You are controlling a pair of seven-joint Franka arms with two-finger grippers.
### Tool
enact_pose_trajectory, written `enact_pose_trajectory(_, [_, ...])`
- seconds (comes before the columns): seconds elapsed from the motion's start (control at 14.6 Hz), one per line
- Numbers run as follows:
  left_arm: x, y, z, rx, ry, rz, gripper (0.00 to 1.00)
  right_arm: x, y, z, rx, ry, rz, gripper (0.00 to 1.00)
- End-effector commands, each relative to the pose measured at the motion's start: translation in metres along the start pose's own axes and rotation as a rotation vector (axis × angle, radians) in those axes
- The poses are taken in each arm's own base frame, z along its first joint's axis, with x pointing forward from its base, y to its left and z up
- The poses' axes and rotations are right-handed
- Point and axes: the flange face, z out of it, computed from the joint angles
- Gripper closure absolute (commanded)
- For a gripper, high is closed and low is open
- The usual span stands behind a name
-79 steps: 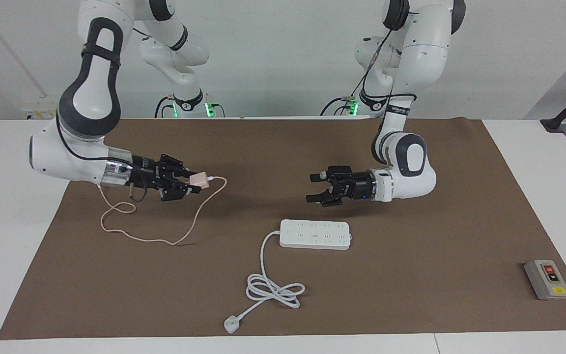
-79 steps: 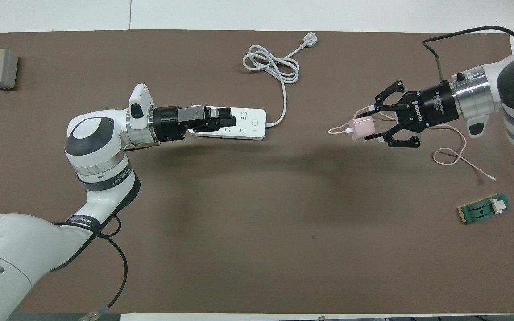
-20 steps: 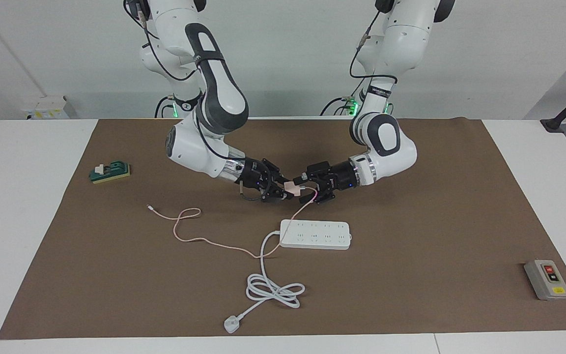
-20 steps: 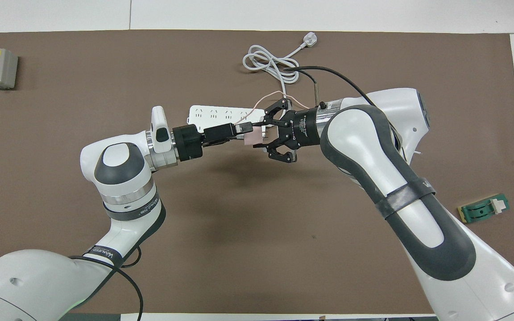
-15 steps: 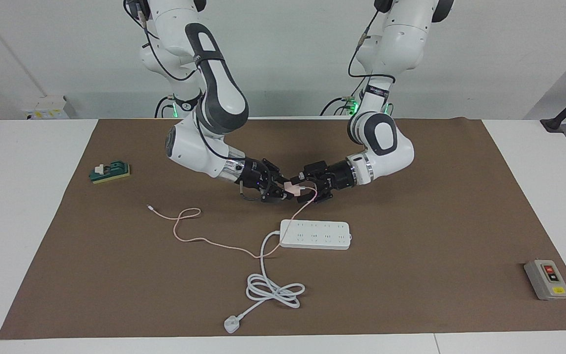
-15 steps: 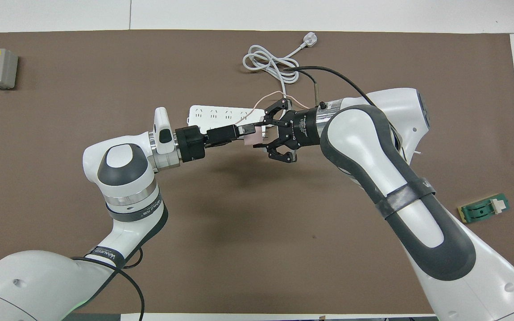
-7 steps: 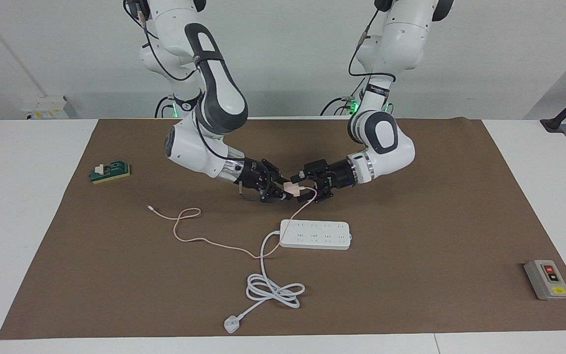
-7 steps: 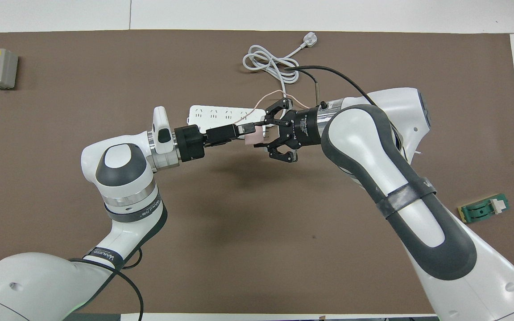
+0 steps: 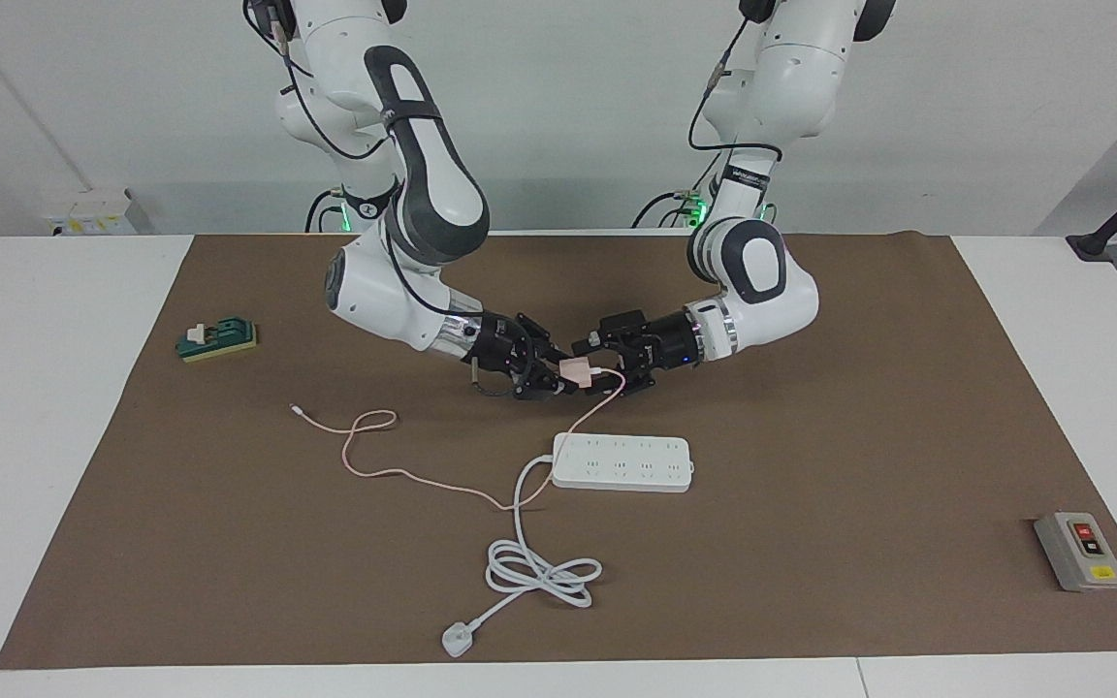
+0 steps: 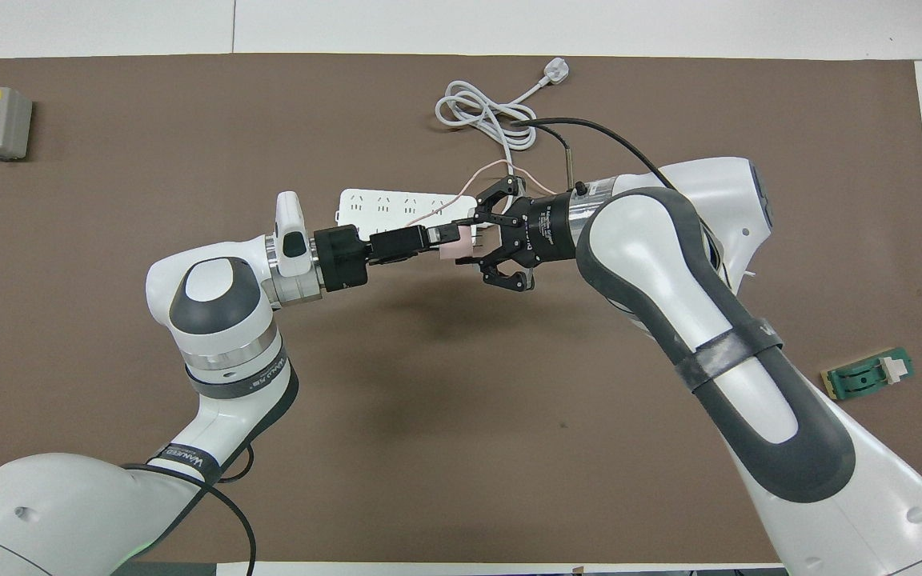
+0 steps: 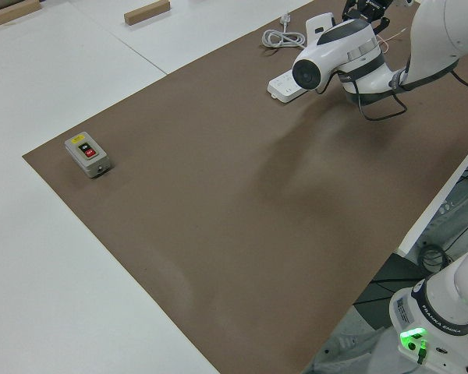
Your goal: Plug charger into power strip
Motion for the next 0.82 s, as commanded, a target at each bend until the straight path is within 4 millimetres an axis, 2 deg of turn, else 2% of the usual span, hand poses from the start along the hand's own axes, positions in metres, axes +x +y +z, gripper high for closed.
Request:
enact_pose_trajectory(0.0, [-0.006, 0.0, -0.006, -0.02, 0.008, 0.014, 0.0, 0.0, -0.001, -0.005, -0.011, 0.005, -0.009, 1.0])
enact_pose_trajectory(0.21, [-0.004, -0.003, -0.008, -0.015, 0.013, 0.033, 0.03, 0.0, -0.001, -0.005, -0.011, 0.005, -0.009, 1.0])
enact_pose_trajectory(0.48, [-0.002, -0.012, -0.012, -0.007, 0.019, 0.047, 0.11, 0.0, -0.001, -0.005, -0.009, 0.005, -0.009, 1.0])
enact_pose_trajectory(0.75, [-0.002, -0.012, -0.012, -0.005, 0.021, 0.048, 0.22, 0.001, 0.0, -0.005, -0.008, 0.005, -0.007, 1.0])
